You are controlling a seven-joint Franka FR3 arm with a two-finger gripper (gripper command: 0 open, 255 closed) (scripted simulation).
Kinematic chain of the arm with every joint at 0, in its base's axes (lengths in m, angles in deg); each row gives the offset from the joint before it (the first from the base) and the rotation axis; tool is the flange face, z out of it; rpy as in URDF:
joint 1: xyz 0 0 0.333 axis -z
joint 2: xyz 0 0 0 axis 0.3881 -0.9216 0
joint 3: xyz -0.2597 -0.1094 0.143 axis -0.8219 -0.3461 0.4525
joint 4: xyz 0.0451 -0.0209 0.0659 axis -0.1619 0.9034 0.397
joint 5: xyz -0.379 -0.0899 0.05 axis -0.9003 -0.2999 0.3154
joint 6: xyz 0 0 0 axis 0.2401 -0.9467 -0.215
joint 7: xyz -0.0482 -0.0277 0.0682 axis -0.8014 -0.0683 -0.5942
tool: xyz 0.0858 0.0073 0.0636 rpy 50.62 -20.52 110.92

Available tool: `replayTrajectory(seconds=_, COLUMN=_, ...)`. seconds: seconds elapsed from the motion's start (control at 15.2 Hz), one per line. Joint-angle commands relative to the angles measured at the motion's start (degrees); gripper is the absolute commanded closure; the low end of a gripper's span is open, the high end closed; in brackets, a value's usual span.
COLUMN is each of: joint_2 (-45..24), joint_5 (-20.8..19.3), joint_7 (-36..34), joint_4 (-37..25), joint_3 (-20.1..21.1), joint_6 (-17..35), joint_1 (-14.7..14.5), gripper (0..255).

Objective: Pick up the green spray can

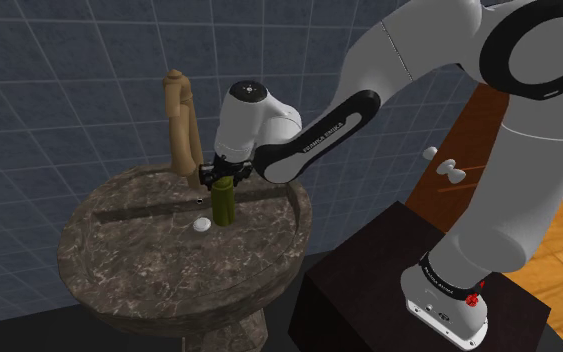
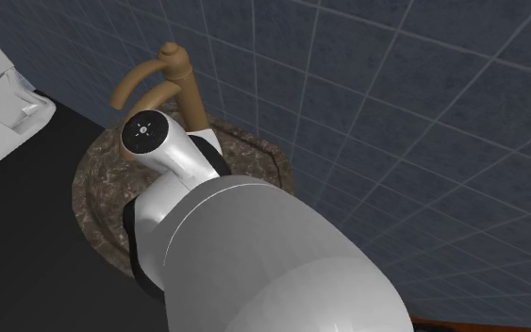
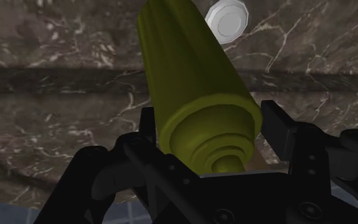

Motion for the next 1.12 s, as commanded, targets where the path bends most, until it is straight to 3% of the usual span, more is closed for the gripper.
replayTrajectory(seconds=0.0, joint_2=0.5, joint_5=0.9, joint_7=0.7, joint_4=0.0, joint_3=0.4, joint_6=-0.6, joint_1=0.3, gripper=255)
replayTrajectory(seconds=1.06, joint_2=7.6, joint_5=10.4, joint_7=8.1, joint_4=-3.0, joint_3=4.0, joint_6=-9.0, joint_1=2.9, gripper=255)
